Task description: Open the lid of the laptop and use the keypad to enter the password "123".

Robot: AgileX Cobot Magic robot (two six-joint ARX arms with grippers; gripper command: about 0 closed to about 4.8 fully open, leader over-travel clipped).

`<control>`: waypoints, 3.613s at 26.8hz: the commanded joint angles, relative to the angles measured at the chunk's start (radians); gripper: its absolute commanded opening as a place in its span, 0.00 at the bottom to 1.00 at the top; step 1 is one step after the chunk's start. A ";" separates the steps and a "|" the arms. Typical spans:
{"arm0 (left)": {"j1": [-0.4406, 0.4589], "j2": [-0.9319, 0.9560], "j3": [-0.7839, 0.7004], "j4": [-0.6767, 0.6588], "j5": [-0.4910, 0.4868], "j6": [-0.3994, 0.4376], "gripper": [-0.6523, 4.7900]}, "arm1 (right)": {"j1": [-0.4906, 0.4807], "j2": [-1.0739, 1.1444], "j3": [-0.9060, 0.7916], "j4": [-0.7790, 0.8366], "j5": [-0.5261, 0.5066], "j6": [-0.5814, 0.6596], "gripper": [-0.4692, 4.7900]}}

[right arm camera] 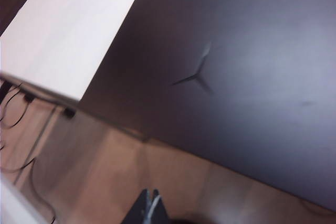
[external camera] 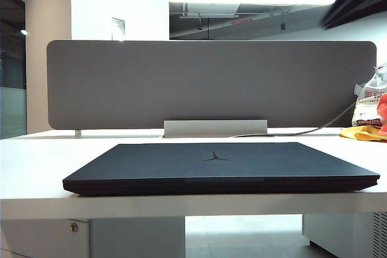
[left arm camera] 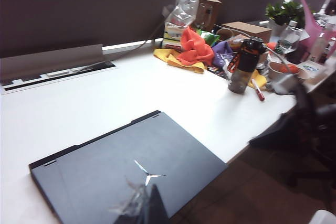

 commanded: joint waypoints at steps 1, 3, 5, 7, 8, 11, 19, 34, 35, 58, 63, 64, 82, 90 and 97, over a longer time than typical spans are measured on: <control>0.000 -0.001 0.005 0.003 0.026 0.004 0.11 | 0.032 0.063 0.005 0.069 -0.002 0.037 0.08; 0.000 -0.001 0.005 -0.001 0.026 0.004 0.11 | 0.051 0.112 0.005 0.105 -0.002 0.048 0.08; 0.000 -0.001 0.005 -0.005 0.026 0.004 0.11 | 0.065 0.159 0.002 0.148 -0.006 0.061 0.13; 0.000 -0.001 0.005 -0.010 0.026 0.004 0.11 | 0.074 0.204 0.001 0.187 -0.026 0.080 0.24; 0.000 -0.001 0.005 -0.014 0.026 0.010 0.11 | 0.075 0.235 0.001 0.211 -0.045 0.102 0.32; 0.000 -0.001 0.005 -0.028 0.025 0.024 0.11 | 0.075 0.320 0.001 0.270 -0.113 0.154 0.53; 0.000 -0.001 0.005 -0.044 0.023 0.030 0.11 | 0.076 0.510 -0.008 0.375 -0.270 0.231 0.62; 0.000 -0.001 0.005 -0.041 0.007 0.026 0.11 | 0.203 0.469 -0.293 0.922 -0.147 0.613 0.62; 0.000 -0.001 0.005 -0.040 0.006 0.026 0.11 | 0.216 0.469 -0.307 0.953 -0.128 0.638 0.62; 0.000 0.023 0.005 -0.053 0.104 0.003 0.11 | 0.364 0.529 -0.368 1.082 0.293 1.001 0.62; 0.000 0.044 0.005 -0.079 0.104 0.027 0.11 | 0.381 0.607 -0.368 1.175 0.299 1.039 0.62; 0.000 0.051 0.005 -0.083 0.105 0.032 0.11 | 0.383 0.619 -0.368 1.194 0.299 1.051 0.62; -0.147 0.146 0.006 -0.227 0.014 0.118 0.11 | 0.353 0.745 -0.366 1.291 0.423 1.134 0.56; -0.154 0.161 0.006 -0.228 0.003 0.131 0.11 | 0.346 0.820 -0.317 1.326 0.413 1.134 0.56; -0.154 0.167 0.006 -0.239 -0.024 0.135 0.11 | 0.346 0.829 -0.303 1.489 0.401 1.069 0.19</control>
